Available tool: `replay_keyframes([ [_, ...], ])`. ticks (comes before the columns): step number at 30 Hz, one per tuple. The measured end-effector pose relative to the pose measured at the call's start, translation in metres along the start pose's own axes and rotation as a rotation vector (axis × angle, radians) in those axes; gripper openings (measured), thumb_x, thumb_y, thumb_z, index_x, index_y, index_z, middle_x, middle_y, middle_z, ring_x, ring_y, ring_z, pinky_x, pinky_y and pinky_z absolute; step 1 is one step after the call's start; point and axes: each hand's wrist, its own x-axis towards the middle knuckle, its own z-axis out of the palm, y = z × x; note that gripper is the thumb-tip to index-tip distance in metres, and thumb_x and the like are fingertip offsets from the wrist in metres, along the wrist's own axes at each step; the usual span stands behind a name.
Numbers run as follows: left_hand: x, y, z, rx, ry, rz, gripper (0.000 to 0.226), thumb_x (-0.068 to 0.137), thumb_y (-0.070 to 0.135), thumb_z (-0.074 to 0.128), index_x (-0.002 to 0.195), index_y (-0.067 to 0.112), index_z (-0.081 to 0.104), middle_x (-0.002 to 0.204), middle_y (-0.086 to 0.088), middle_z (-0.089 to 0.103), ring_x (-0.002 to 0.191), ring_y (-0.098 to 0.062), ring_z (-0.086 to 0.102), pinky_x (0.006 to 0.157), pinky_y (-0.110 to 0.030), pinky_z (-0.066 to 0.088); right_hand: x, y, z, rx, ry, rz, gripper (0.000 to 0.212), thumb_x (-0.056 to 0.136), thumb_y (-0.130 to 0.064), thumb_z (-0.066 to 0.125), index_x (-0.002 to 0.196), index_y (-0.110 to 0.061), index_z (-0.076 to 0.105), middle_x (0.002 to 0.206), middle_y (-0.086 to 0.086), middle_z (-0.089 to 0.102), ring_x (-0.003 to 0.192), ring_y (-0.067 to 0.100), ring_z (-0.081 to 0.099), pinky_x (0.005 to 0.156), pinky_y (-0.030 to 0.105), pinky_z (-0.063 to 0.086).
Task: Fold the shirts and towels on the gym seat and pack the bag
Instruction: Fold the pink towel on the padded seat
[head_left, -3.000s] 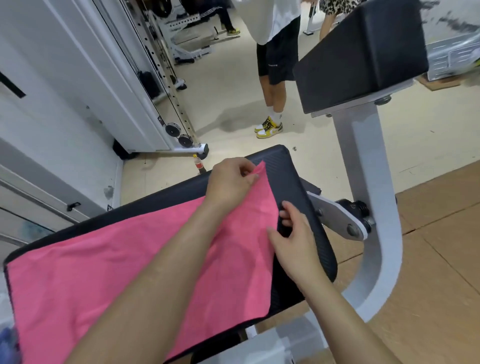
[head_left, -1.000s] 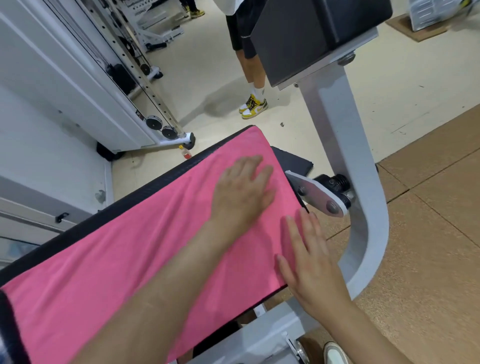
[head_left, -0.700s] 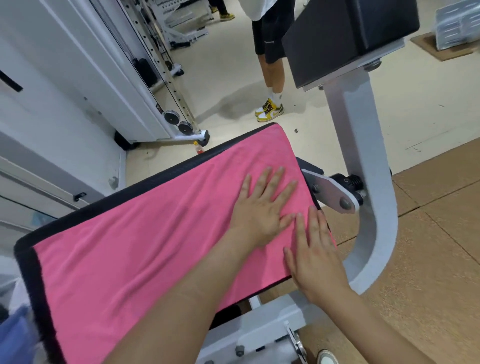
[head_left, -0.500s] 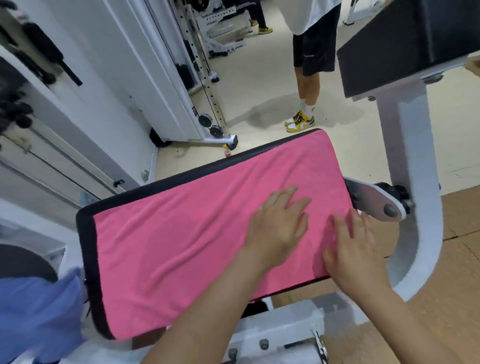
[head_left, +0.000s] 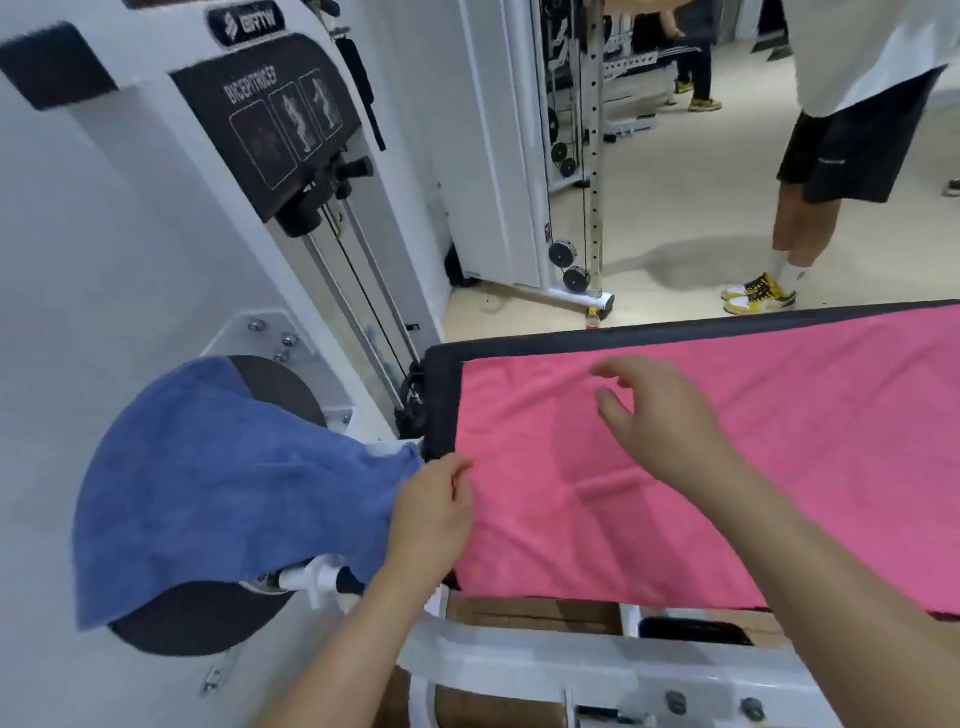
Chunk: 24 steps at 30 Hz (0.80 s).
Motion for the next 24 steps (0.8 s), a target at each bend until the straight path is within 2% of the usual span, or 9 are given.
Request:
replay_keyframes([
  [4,-0.042,-0.035,0.038,-0.06,-0.094,-0.079,0.038,0.096,0.017,0.048,0.134,0.019,0.052,0.133,0.003,0.051,0.115,-0.014,0.054,0.098,-0.032,0.045,0.054,-0.039,0.048,-0.027,-0.146,-0.05,0.03,0.091,-0.016,0.053,0.119,-0.017,0.064,0.109,0.005,0.066,0.106,0.027,0.057,0.089,0.031,0.042],
  [6,-0.055,-0.046,0.058,-0.06,-0.047,-0.086,0.044,0.093,0.017,0.052,0.136,0.018,0.048,0.136,0.004,0.046,0.119,-0.016,0.051,0.1,-0.035,0.044,0.074,-0.051,0.071,-0.029,-0.207,-0.04,0.035,0.091,-0.015,0.052,0.125,-0.016,0.061,0.116,0.006,0.066,0.109,0.028,0.059,0.092,0.035,0.046],
  [10,-0.06,-0.054,0.075,-0.049,0.082,-0.205,0.043,0.09,0.02,0.061,0.132,0.018,0.051,0.125,0.002,0.046,0.115,-0.021,0.05,0.097,-0.039,0.046,0.101,-0.065,0.107,-0.047,-0.308,-0.035,0.045,0.09,-0.014,0.05,0.135,-0.019,0.05,0.121,0.008,0.065,0.111,0.03,0.058,0.092,0.04,0.047],
  [14,-0.059,-0.061,0.075,-0.128,0.129,-0.369,0.036,0.09,0.031,0.064,0.122,0.019,0.054,0.109,-0.001,0.055,0.1,-0.023,0.055,0.08,-0.037,0.05,0.118,-0.064,0.126,-0.075,-0.241,0.004,0.025,0.089,-0.014,0.049,0.105,-0.015,0.068,0.104,0.006,0.07,0.1,0.029,0.061,0.078,0.033,0.046],
  [17,-0.055,-0.062,0.072,-0.154,0.078,-0.409,0.015,0.089,0.034,0.066,0.093,0.025,0.055,0.081,0.007,0.051,0.081,-0.017,0.053,0.068,-0.027,0.044,0.127,-0.065,0.129,-0.032,-0.211,0.071,0.02,0.087,-0.02,0.054,0.089,-0.011,0.072,0.091,0.006,0.072,0.09,0.027,0.063,0.075,0.033,0.048],
  [19,-0.053,-0.061,0.071,-0.147,0.083,-0.393,0.016,0.086,0.031,0.068,0.077,0.027,0.055,0.081,0.009,0.049,0.076,-0.015,0.052,0.069,-0.027,0.044,0.132,-0.065,0.128,0.041,-0.217,0.118,0.022,0.084,-0.026,0.058,0.078,-0.011,0.072,0.08,0.006,0.072,0.084,0.025,0.064,0.075,0.033,0.051],
  [21,-0.054,-0.058,0.068,-0.145,0.086,-0.392,0.02,0.082,0.026,0.07,0.07,0.027,0.053,0.079,0.009,0.05,0.072,-0.012,0.052,0.069,-0.027,0.045,0.136,-0.065,0.124,0.105,-0.237,0.145,0.025,0.081,-0.032,0.064,0.068,-0.012,0.069,0.07,0.004,0.071,0.079,0.023,0.066,0.074,0.035,0.054],
  [24,-0.059,-0.047,0.058,-0.275,0.086,-0.354,0.03,0.078,0.011,0.069,0.065,0.026,0.045,0.063,0.006,0.05,0.061,-0.012,0.049,0.059,-0.024,0.04,0.134,-0.067,0.11,0.166,-0.242,0.153,0.017,0.075,-0.017,0.068,0.063,-0.016,0.057,0.065,0.0,0.063,0.072,0.021,0.063,0.068,0.035,0.053],
])
